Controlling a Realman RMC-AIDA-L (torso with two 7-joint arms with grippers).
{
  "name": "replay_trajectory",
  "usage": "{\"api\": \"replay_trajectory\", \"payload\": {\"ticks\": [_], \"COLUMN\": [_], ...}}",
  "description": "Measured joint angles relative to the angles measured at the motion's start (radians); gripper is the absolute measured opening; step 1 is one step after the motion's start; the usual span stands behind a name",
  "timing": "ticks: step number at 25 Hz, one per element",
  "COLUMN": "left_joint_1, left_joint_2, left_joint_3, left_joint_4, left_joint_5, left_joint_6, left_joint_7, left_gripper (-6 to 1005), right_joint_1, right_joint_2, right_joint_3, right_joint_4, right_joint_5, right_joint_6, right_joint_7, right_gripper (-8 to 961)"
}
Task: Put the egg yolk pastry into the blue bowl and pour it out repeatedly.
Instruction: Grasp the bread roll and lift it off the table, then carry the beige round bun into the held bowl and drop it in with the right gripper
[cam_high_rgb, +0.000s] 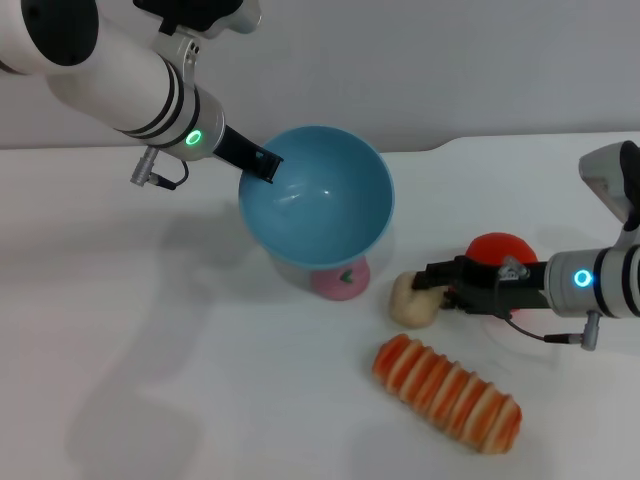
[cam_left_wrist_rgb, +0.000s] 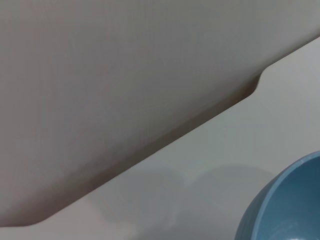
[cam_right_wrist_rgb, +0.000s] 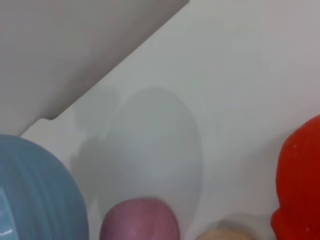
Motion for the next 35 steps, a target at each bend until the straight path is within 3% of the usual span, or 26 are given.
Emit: {"api": "replay_trajectory", "payload": {"ticks": [3, 6, 11, 20, 25, 35], "left_joint_1": [0.000, 0.000, 0.001, 0.003, 0.002, 0.005], "left_joint_2": [-0.001, -0.001, -0.002, -0.001, 0.000, 0.000], "left_joint_3": [0.000, 0.000, 0.000, 0.000, 0.000, 0.015], "left_joint_4": [0.000, 0.000, 0.000, 0.000, 0.000, 0.000], "left_joint_5": [0.000, -0.002, -0.018, -0.024, -0.024, -0.024], "left_joint_6": [0.000, 0.001, 0.002, 0.006, 0.007, 0.010], "left_joint_7": [0.000, 0.000, 0.000, 0.000, 0.000, 0.000], "left_gripper": [-2, -1, -1, -2, -2, -1], "right_joint_1": [0.002, 0.011, 0.016, -0.008, -0.013, -0.071], "right_joint_2": [0.004, 0.008, 0.010, 0.009, 0.007, 0.006], "right_joint_3": [0.001, 0.001, 0.008, 0.000, 0.008, 0.005], "right_joint_4": [-0.003, -0.002, 0.001, 0.000, -0.014, -0.145], "right_joint_5": [0.006, 0.007, 0.011, 0.201, 0.219, 0.321], "right_joint_6": [0.004, 0.017, 0.030, -0.037, -0.099, -0.322], "right_joint_7": [-0.036, -0.080, -0.115, -0.280, -0.302, -0.367], "right_gripper": [572, 330, 206, 172, 138, 50]}}
